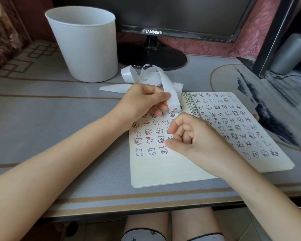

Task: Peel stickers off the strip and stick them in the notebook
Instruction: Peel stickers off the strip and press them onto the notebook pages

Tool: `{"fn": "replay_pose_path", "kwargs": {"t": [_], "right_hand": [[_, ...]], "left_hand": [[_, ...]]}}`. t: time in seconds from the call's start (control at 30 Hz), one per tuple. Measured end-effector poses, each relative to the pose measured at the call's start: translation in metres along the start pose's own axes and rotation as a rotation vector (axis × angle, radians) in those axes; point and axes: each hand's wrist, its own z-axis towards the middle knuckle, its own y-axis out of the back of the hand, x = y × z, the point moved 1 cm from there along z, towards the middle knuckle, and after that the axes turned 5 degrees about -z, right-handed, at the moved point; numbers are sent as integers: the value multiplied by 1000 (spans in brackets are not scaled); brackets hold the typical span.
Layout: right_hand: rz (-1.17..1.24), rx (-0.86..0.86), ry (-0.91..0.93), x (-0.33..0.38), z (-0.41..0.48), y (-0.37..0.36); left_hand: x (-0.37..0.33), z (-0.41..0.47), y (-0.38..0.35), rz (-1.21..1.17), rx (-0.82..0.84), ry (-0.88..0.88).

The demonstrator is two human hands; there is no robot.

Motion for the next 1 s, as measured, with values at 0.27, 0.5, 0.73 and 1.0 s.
{"fn": "replay_pose_path", "kwargs": {"t": [0.27,0.5,0.73,1.0], "right_hand": [[-4,-21,0,0,1,-4],[52,-23,42,-1,4,3],[5,-402,137,-3,30,36],[82,-346,203,-10,41,31]], "left_hand": [[1,1,0,-3,3,-1],[0,0,-1,-41,-1,-9],[-1,0,-1,-40,-6,-65],[-5,-2,-2,-35,-39,-141]]}}
